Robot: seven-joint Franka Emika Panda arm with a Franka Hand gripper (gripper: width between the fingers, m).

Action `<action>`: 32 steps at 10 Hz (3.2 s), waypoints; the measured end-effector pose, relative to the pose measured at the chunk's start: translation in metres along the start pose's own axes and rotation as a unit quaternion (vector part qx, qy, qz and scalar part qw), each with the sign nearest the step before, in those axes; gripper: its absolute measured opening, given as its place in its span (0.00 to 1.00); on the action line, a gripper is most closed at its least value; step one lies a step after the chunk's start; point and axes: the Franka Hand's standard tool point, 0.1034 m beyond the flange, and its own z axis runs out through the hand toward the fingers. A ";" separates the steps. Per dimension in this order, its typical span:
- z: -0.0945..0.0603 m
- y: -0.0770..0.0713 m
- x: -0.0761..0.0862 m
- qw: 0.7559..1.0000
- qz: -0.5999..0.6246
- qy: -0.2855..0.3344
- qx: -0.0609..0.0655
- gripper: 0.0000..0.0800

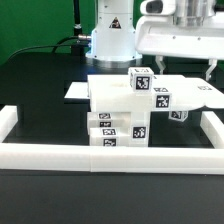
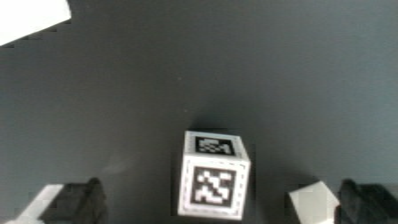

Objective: Assemble chair

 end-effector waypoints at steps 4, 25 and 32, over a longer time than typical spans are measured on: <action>0.036 -0.007 -0.003 0.999 -0.011 0.036 -0.001 0.81; 0.061 -0.006 0.022 0.999 -0.016 0.051 -0.010 0.33; -0.062 0.036 0.026 0.999 -0.036 0.011 0.027 0.34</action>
Offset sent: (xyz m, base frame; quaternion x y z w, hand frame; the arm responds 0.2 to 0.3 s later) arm 0.0102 0.0055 -0.0176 -0.0068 0.0610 0.0179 0.9980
